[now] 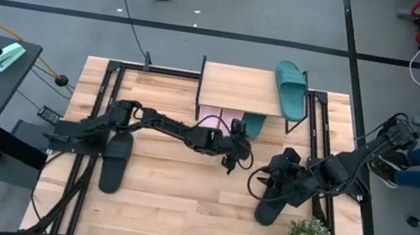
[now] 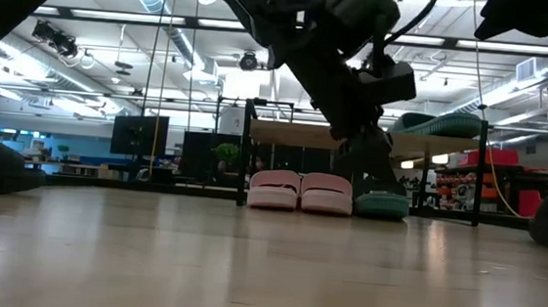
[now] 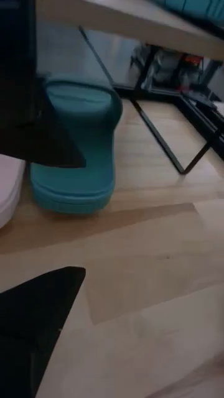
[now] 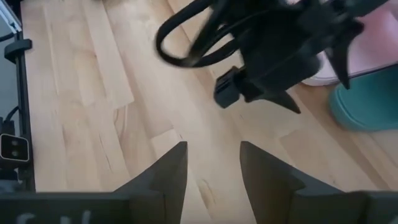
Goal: Pick and place slides into the shelf
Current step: Remove the left dark green slide from under the shelf
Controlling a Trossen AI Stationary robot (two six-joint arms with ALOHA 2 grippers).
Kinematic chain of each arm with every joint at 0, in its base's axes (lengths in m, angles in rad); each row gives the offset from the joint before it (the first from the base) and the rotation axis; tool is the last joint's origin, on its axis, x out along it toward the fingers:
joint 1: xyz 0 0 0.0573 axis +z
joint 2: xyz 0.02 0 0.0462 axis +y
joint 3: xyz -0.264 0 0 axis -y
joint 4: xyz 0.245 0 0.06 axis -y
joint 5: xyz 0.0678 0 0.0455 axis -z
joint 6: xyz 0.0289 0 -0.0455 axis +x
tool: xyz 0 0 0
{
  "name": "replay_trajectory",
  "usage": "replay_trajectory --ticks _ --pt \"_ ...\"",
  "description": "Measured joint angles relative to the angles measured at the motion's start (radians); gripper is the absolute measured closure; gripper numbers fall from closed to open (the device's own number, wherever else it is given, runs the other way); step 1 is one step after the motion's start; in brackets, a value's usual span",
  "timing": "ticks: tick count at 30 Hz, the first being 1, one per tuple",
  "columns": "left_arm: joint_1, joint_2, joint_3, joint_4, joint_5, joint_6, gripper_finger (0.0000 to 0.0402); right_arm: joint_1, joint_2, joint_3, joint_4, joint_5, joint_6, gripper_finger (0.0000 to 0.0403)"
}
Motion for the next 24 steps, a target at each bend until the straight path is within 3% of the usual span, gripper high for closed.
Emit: replay_trajectory --ticks 3,9,19,24 --pt "0.028 -0.001 0.0 -0.003 0.093 -0.049 0.0119 0.0 0.0 0.0 0.0 0.0 0.0 0.025" --pt "0.059 -0.001 0.0 0.051 0.104 -0.054 0.0131 0.0 0.0 0.0 0.0 0.0 -0.003 0.025" --pt "0.109 0.045 0.001 0.094 0.281 -0.164 0.0134 0.0 0.0 0.0 0.004 0.0 -0.028 0.025" --pt "0.139 0.06 0.0 0.094 0.288 -0.19 0.0136 -0.001 -0.001 0.0 0.006 0.0 -0.037 0.025"
